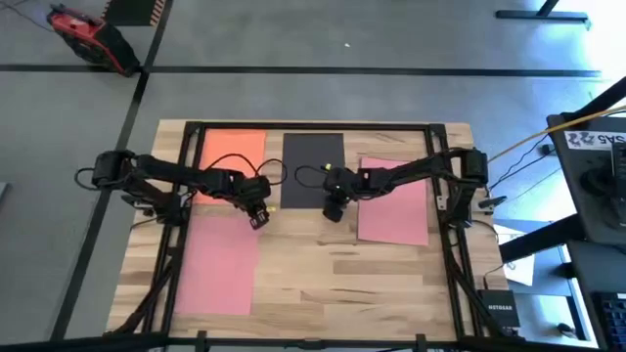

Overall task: Organize paper
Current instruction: Stack the pink color paper on top of the other pink color paper

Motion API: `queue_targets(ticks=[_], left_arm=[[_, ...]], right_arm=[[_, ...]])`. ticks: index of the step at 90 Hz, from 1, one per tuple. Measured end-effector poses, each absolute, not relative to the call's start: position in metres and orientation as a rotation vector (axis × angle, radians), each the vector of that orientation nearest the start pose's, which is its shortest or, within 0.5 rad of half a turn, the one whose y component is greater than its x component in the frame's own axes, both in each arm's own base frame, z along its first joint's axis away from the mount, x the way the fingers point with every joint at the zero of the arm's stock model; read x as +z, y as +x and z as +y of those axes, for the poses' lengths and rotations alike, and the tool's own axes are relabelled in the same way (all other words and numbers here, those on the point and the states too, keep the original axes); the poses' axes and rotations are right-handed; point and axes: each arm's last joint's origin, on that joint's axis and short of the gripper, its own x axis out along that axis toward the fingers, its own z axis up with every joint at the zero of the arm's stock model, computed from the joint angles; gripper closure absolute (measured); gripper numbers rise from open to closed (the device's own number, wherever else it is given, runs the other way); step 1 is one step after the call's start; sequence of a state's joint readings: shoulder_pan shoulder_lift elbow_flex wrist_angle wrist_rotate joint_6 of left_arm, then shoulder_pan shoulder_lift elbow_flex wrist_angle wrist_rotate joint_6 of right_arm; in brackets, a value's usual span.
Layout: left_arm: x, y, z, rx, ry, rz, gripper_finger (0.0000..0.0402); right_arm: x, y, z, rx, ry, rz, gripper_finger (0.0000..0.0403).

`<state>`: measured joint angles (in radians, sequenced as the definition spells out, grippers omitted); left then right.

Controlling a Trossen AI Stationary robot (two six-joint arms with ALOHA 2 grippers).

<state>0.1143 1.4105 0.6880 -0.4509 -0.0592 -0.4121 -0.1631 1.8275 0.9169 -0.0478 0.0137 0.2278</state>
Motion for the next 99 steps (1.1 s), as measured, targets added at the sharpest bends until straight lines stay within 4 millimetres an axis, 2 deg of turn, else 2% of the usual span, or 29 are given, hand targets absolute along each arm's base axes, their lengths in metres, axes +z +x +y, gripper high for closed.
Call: queue_targets(ticks=[21, 42, 52, 71, 99], left_arm=[[0.164, 0.249, 0.031, 0.305, -0.459, 1.002, 0.0402], [0.174, 0.265, 0.043, 0.182, -0.516, 0.708, 0.0402], [0.174, 0.265, 0.052, 0.149, -0.558, 0.57, 0.0402], [0.17, 0.256, 0.06, 0.04, -0.66, 0.407, 0.0402], [0.173, 0.256, 0.058, -0.047, -0.671, 0.366, 0.0402]], right_arm=[[0.147, 0.333, -0.042, -0.2, 0.212, 0.891, 0.0403], [0.175, 0.315, -0.017, -0.113, 0.178, 0.949, 0.0403], [0.18, 0.306, 0.0, -0.104, 0.124, 1.003, 0.0403], [0.174, 0.288, 0.04, -0.12, 0.095, 1.154, 0.0403], [0.179, 0.262, 0.112, -0.238, 0.282, 1.119, 0.0402]])
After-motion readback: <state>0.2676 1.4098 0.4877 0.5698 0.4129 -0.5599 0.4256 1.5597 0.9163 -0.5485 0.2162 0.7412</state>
